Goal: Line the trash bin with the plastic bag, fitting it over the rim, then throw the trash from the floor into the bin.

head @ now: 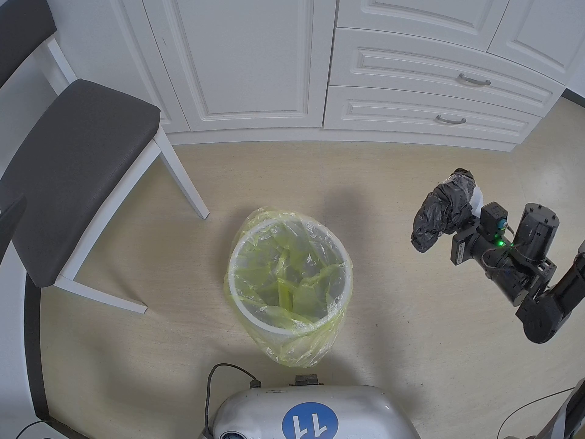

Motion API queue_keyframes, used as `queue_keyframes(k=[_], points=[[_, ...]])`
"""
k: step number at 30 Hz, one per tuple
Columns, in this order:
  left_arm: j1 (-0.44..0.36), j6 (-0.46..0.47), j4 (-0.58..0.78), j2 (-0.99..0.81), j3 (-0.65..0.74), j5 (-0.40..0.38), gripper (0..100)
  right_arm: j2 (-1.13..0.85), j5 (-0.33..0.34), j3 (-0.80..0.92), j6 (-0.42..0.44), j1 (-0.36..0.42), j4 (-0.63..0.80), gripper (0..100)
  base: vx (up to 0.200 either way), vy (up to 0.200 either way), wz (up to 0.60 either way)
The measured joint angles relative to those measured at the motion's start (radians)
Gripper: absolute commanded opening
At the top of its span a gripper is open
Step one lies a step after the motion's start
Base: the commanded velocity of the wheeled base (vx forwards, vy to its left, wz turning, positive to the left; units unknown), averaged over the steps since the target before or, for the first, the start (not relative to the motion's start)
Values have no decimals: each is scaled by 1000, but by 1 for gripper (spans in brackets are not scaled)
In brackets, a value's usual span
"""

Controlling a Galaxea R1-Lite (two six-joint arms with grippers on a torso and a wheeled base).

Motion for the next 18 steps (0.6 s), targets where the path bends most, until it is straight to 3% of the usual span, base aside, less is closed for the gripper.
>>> queue_keyframes(k=[3,5,11,15,18], points=[[1,4,1,3,3,1,100,22,-74,-4,-48,44,-21,0,0,0,0],[3,11,1,5,6,2,100,37,-90,-33,-109,58,-31,0,0,0,0],[41,36,2,18,18,3,100,100,-101,-162,-415,14,-101,0,0,0,0],[84,72,-3,35,37,0,100,131,-41,-201,-663,-45,-141,0,0,0,0],[105,109,-5,49,56,-1,100,144,78,-232,-821,-74,-155,0,0,0,0]])
